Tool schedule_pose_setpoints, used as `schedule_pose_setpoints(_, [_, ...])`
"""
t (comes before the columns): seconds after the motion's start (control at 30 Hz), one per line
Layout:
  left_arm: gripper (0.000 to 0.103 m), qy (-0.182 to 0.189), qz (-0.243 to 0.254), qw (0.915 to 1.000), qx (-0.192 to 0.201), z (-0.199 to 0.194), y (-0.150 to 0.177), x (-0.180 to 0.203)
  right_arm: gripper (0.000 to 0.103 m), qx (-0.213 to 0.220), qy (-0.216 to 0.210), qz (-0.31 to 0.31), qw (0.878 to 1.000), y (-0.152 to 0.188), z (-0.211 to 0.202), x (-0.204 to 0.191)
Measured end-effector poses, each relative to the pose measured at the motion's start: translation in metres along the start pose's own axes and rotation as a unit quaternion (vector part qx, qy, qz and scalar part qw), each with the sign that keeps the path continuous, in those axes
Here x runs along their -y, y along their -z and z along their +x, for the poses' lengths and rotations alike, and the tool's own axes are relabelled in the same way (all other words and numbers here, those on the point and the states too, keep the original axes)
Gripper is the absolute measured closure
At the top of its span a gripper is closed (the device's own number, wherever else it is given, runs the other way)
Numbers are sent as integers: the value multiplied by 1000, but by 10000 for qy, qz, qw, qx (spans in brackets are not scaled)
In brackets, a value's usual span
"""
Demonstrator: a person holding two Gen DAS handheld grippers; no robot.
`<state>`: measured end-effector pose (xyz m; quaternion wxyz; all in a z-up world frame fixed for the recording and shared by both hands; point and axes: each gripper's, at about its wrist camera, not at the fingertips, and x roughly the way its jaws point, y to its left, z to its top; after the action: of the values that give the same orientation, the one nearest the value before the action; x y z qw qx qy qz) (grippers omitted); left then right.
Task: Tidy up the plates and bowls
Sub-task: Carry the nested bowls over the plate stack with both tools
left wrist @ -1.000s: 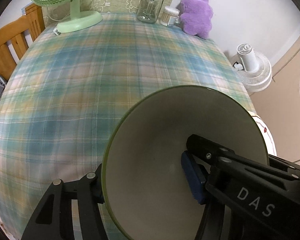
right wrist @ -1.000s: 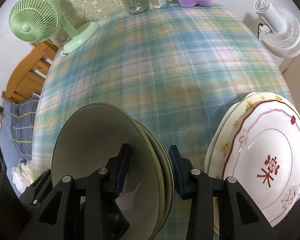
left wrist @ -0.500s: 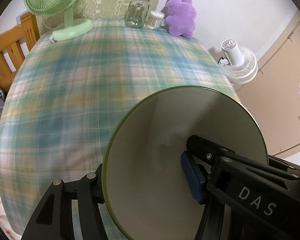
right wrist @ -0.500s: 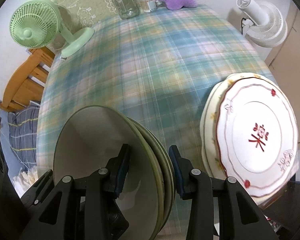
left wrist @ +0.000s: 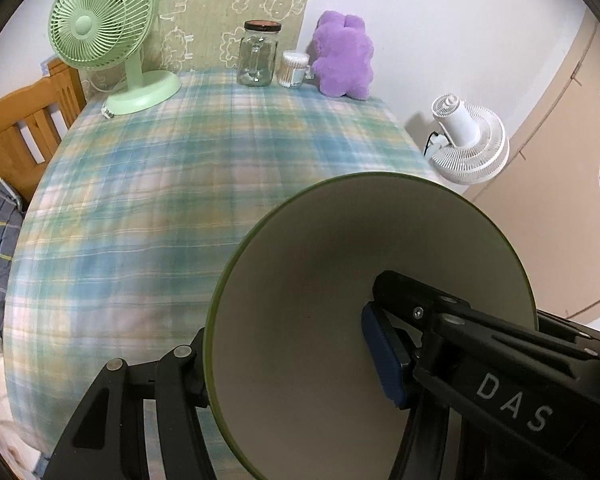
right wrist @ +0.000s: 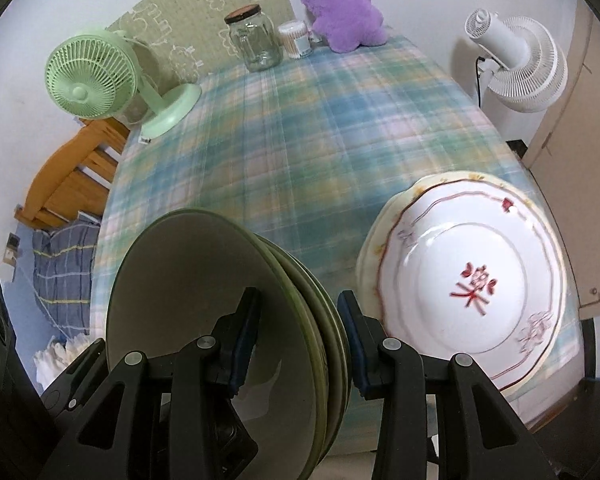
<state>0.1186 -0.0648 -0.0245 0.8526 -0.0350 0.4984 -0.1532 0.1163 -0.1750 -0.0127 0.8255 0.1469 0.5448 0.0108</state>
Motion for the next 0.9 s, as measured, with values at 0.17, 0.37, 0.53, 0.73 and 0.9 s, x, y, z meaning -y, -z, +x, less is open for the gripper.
schedule_pose_setpoints(0.17, [42, -44, -63, 10000, 44, 3, -2, 30, 60, 13, -31, -114, 9999, -7, -12, 28])
schedule_pose_setpoints(0.37, [42, -87, -116, 9999, 35, 12, -3, 60, 60, -27, -70, -156, 9998, -13, -18, 61])
schedule_pose_setpoints(0.53, [42, -123, -178, 9998, -12, 24, -4, 82, 60, -87, -91, -183, 9998, -19, -19, 84])
schedule_pose_setpoints(0.73, [42, -135, -300, 9994, -128, 41, -5, 100, 60, -234, -81, -226, 9994, -27, -13, 110])
schedule_pose_setpoints(0.9, [42, -146, -433, 9986, -253, 55, -4, 112, 60, -388, -56, -299, 9988, -32, -5, 126])
